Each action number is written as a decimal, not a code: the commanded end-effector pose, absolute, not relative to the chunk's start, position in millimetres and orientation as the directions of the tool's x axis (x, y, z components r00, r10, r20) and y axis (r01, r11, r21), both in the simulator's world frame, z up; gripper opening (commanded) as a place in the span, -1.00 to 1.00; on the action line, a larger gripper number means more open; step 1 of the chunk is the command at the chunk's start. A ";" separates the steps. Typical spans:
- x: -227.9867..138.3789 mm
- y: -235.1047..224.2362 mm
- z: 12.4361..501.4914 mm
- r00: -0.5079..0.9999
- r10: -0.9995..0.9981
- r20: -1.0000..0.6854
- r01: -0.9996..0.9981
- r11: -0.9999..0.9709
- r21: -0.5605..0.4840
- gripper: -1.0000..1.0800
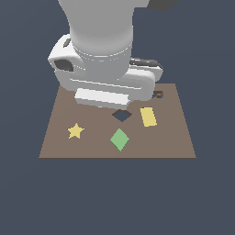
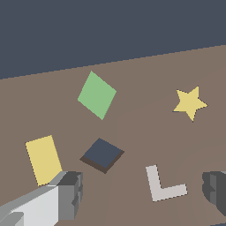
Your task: Insert a designated object into the corresponding slot on a board.
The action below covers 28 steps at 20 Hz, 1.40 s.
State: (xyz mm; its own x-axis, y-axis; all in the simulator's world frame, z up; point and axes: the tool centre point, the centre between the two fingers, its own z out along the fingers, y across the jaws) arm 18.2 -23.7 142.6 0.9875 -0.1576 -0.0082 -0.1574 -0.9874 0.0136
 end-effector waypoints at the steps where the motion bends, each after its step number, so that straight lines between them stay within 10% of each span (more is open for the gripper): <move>1: 24.4 -18.6 133.0 0.980 -0.201 -0.008 -0.201 -0.979 0.013 0.92; 28: 95.6 7.9 49.9 0.818 -0.576 0.000 -0.576 -0.818 0.000 0.92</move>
State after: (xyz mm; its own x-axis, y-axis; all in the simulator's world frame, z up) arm 94.7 7.6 50.1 0.8193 -0.5733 -0.0005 -0.5733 -0.8193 0.0006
